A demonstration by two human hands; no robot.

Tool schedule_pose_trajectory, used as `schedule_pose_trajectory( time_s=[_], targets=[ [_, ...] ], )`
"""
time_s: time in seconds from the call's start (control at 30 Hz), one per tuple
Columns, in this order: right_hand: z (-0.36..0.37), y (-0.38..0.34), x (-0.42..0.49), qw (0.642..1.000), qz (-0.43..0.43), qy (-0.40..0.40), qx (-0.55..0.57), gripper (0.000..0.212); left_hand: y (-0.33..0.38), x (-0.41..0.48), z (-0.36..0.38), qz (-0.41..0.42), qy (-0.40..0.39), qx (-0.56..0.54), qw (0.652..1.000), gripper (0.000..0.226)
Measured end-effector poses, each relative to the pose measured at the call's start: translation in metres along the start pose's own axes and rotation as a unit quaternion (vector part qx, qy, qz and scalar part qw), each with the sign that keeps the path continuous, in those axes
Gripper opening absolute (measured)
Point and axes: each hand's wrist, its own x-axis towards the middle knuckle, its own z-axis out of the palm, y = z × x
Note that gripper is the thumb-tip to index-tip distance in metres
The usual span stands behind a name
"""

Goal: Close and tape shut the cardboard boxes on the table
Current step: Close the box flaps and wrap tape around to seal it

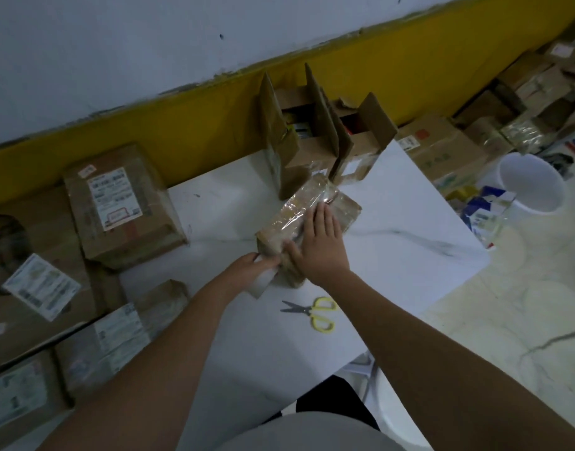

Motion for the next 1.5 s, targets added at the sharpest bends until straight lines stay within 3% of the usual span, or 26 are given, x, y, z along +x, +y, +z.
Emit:
schedule_pose_trajectory(
  time_s=[0.1,0.13,0.17,0.27,0.33,0.57,0.67,0.8,0.87,0.97,1.07,1.13,1.33,1.5],
  targets=[
    [0.001,0.024,-0.04,0.973,0.053,0.204,0.09,0.05,-0.011,-0.001,0.003,-0.008,-0.019,-0.032,0.999,0.039],
    [0.01,0.031,-0.057,0.963,0.077,0.235,0.103,0.039,-0.013,-0.002,0.006,-0.005,-0.002,-0.035,0.999,0.039],
    [0.023,0.036,-0.075,0.97,0.086,0.205,0.099,0.032,-0.015,-0.001,0.008,0.0,0.015,-0.039,0.999,0.038],
    [0.08,0.043,-0.117,0.996,0.047,-0.061,0.035,0.036,-0.014,-0.001,0.014,0.022,0.028,-0.039,0.999,0.036],
    [0.101,0.045,-0.125,0.989,0.068,-0.122,0.04,0.034,-0.014,0.002,0.014,0.027,0.026,-0.027,0.999,0.034],
    [0.099,0.04,-0.108,0.986,0.092,-0.141,-0.016,0.02,-0.01,0.003,0.013,0.037,0.068,0.01,0.997,0.054],
    [0.089,0.038,-0.117,0.979,0.108,-0.15,0.091,0.028,-0.009,-0.004,0.009,0.052,0.063,0.016,0.997,0.038],
    [0.061,0.033,-0.134,0.901,0.144,-0.161,0.375,0.033,-0.006,-0.008,-0.007,0.056,0.002,0.023,0.998,0.016],
    [0.038,0.028,-0.139,0.887,0.131,-0.177,0.406,0.037,-0.002,-0.011,-0.012,0.046,-0.016,0.025,0.998,0.016],
    [0.002,0.015,-0.133,0.849,0.157,-0.277,0.422,0.042,0.002,-0.014,-0.014,0.04,-0.028,0.027,0.998,0.017],
    [-0.018,0.004,-0.115,0.825,0.191,-0.315,0.428,0.065,-0.004,-0.009,-0.015,0.044,-0.029,0.03,0.998,0.022],
    [-0.022,-0.001,-0.103,0.824,0.197,-0.324,0.421,0.073,-0.006,-0.008,-0.015,0.042,-0.038,0.022,0.998,0.022],
    [-0.017,-0.011,-0.077,0.826,0.2,-0.321,0.417,0.057,-0.008,-0.005,-0.01,0.035,-0.043,0.029,0.998,0.012],
    [-0.013,-0.011,-0.068,0.863,0.166,-0.28,0.386,0.043,0.002,-0.013,-0.013,0.009,-0.052,0.026,0.998,0.021]
  ],
)
